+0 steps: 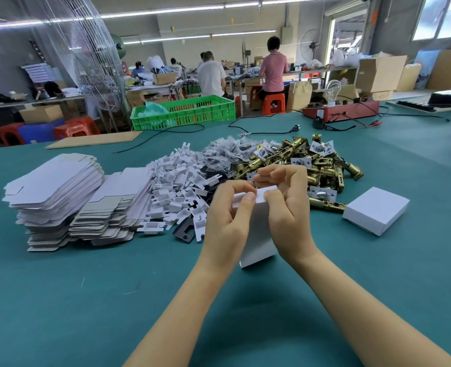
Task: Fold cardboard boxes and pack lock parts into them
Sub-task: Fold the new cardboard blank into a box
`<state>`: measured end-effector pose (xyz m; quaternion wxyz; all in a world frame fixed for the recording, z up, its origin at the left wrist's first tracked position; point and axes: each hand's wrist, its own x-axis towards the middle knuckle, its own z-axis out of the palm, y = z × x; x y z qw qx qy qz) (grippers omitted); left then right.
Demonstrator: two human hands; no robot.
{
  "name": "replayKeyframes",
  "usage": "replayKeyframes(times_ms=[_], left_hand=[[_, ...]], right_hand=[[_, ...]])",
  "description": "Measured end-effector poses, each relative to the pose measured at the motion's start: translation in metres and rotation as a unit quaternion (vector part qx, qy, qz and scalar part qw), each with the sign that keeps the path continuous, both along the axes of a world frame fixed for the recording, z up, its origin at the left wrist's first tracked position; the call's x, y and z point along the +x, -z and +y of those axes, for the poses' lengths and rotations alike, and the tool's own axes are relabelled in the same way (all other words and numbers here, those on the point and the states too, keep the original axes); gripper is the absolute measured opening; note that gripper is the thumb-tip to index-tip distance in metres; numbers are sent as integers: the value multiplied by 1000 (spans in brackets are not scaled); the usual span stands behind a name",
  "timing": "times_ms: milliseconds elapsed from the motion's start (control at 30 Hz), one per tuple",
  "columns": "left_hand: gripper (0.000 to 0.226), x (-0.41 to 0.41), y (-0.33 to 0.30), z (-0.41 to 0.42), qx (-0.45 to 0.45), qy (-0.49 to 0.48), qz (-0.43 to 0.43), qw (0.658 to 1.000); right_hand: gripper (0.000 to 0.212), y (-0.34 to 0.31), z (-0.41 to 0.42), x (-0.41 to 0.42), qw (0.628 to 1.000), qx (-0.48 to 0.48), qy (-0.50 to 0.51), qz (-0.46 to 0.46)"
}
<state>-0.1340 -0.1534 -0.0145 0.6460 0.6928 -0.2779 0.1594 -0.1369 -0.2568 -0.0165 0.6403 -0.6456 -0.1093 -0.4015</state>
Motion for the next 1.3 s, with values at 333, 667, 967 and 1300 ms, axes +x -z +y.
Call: replayKeyframes(times_ms=[333,667,967,1300], left_hand=[[18,10,5,19,-37,-119,-91,988],[24,47,17,44,-371,-210,267,864],[36,59,41,63,-23,-90,209,973],[49,50,54,45,220,-161,12,962]], right_hand=[[11,8,-1,4,997,-46,66,13],[63,24,-2,15,868,-209,-58,446],[26,16,-26,16,937,35,-52,343],[37,0,-46,10,955,-259,71,123]])
